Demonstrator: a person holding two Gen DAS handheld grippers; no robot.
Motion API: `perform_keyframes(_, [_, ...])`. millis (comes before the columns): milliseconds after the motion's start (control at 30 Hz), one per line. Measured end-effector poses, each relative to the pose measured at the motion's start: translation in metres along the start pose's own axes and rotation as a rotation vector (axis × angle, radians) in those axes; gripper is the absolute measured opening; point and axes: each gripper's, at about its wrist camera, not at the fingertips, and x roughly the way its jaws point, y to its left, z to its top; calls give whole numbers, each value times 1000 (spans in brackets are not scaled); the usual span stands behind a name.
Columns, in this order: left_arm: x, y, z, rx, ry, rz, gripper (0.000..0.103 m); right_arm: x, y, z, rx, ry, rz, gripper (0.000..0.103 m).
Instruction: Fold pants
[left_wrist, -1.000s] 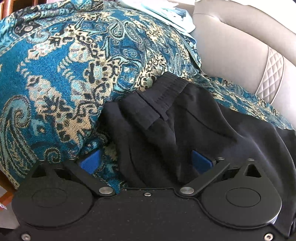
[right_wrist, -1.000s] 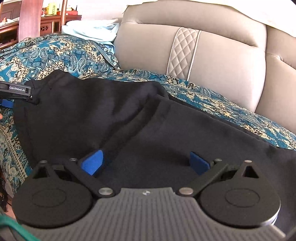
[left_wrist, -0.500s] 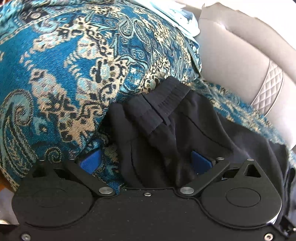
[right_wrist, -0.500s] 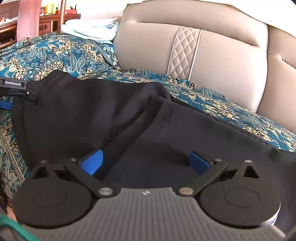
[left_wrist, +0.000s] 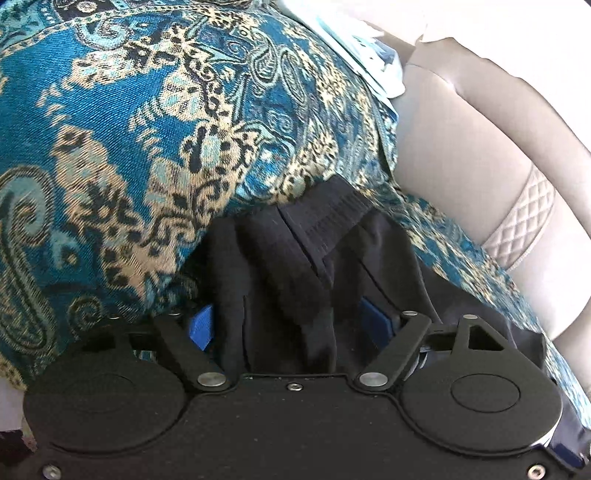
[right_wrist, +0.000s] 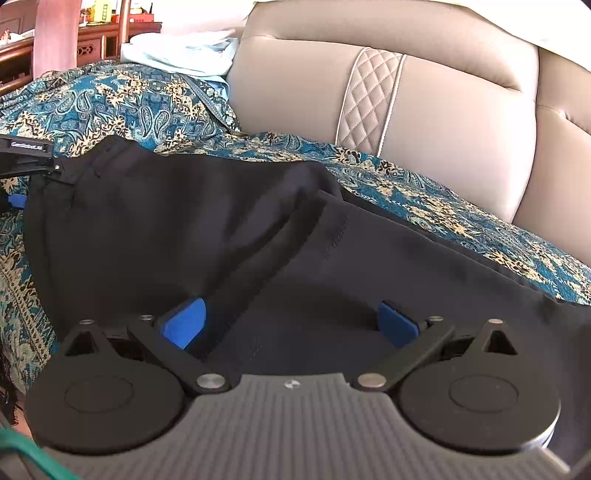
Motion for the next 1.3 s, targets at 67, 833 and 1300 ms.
perform_keyframes(67, [7, -1, 2, -12, -8, -13, 96, 0, 0, 0, 0, 0, -1, 103])
perform_keyframes(833, [-82, -139, 9, 251, -164, -150, 16, -35, -96, 5, 425, -21, -39, 103])
perform_keyframes(1300, [-99, -334, -156, 731, 20, -541, 16, -101, -216, -60, 861, -97, -105, 103])
